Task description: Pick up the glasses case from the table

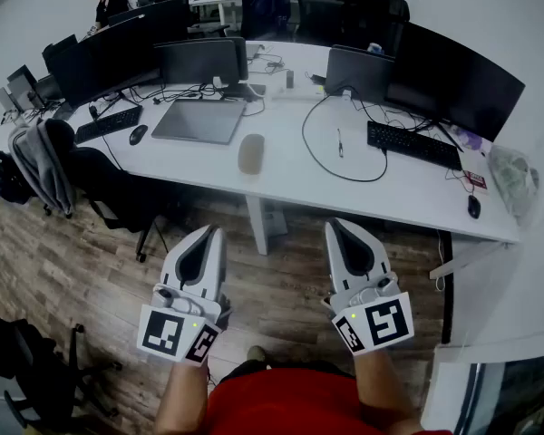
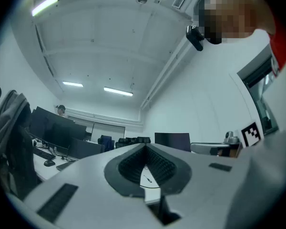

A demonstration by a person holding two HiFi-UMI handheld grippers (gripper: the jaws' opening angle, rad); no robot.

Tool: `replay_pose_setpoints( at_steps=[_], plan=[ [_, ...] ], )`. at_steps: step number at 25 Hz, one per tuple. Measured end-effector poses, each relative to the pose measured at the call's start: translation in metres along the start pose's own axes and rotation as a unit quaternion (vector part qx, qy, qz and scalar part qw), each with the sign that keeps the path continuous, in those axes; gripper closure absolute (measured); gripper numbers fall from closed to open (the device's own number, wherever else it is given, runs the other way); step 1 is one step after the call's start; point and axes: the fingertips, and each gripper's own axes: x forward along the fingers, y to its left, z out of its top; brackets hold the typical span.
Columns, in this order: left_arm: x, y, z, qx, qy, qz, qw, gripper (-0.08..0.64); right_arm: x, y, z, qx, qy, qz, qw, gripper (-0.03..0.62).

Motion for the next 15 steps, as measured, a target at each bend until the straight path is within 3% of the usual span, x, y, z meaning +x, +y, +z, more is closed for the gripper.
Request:
replay_pose_setpoints(
  at_steps=[15],
  plan=[
    [-0.002,0.030,-0.005,-0.011,-0.002,-0.013,0.9999,0.551,0.026,0.025,-0.006,0.015,-0.003,0.004,1.000,0.588]
  ],
)
